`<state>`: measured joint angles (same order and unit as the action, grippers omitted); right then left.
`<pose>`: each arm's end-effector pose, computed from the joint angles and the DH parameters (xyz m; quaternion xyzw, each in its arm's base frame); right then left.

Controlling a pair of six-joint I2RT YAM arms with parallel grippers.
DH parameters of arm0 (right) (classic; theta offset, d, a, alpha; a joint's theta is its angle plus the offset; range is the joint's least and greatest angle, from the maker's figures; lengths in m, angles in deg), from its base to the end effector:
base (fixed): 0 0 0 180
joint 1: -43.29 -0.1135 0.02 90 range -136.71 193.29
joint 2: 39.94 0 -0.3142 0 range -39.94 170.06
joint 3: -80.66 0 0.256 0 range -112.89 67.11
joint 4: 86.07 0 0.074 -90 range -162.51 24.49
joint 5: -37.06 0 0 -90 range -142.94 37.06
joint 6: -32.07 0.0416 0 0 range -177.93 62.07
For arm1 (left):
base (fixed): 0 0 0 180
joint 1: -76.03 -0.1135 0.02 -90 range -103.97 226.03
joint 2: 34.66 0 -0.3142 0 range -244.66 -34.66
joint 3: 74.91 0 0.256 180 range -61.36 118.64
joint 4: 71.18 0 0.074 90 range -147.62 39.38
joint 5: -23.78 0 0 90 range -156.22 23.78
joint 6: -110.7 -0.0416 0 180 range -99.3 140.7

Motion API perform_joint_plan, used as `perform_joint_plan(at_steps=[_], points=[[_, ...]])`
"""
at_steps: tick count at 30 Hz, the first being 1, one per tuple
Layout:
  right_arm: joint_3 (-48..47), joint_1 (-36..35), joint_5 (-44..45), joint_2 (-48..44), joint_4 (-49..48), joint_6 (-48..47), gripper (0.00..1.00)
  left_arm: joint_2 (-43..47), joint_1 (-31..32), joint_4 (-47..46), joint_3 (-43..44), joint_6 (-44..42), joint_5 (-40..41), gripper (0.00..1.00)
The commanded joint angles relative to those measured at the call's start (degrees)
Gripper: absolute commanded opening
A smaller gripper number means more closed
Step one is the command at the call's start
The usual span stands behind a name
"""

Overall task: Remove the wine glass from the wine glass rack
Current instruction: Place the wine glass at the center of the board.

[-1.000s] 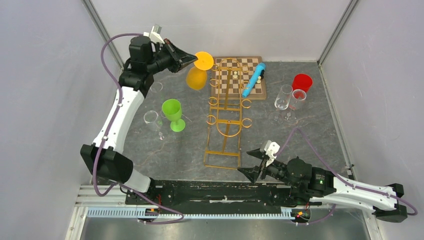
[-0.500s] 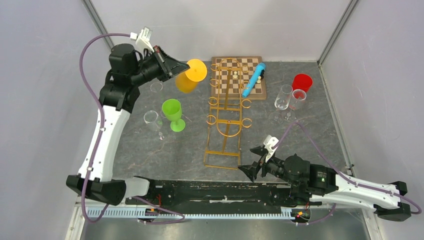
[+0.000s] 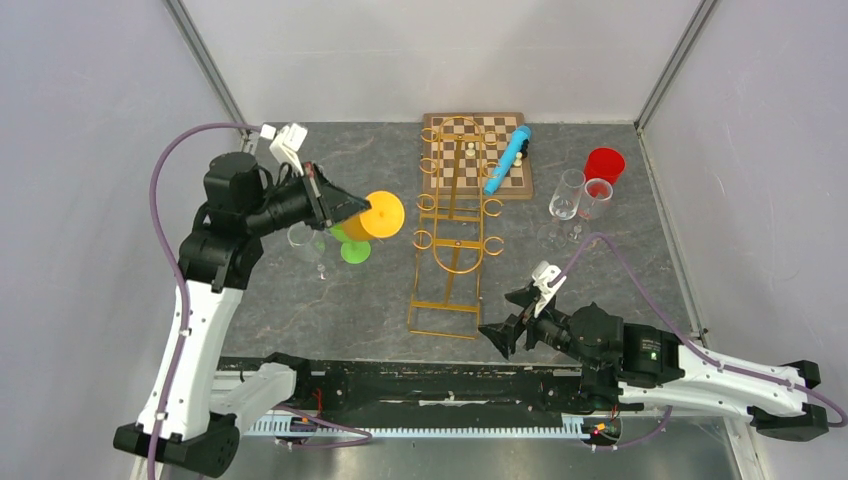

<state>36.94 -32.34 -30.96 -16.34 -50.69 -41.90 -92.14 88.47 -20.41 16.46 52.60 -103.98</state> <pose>0.0352 0.0747 0.2977 -0.2873 0.7345 0.3218 0.5238 0.1565 -0.0606 0.4901 0.0615 0.7817 -0.4534 0.4239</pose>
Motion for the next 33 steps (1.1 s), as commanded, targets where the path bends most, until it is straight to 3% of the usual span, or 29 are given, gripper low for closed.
perform_joint_plan(at_steps=[1, 8, 19, 25, 33], points=[[-2.4, -0.2, 2.5, 0.7, -0.2, 2.5, 0.88, 5.1, -0.2, 3.9, -3.7, -6.9, -4.7, 0.02], [-2.4, -0.1, 5.1, 1.5, -0.7, 6.2, 0.88, 11.1, 0.6, 4.9, -8.6, -8.7, -12.6, 0.02], [-2.8, -0.1, 8.5, 2.6, -1.1, 11.5, 0.88, 18.9, 5.7, 5.2, -19.3, -6.5, -13.2, 0.02], [-3.2, -0.2, 8.0, 5.2, -2.1, 13.4, 0.88, 19.8, 16.8, 4.7, -21.5, -5.0, -3.0, 0.02], [-3.9, -0.1, 8.3, 7.8, -2.2, 16.6, 0.88, 16.8, 38.8, 3.5, -22.4, -3.9, 18.9, 0.02]])
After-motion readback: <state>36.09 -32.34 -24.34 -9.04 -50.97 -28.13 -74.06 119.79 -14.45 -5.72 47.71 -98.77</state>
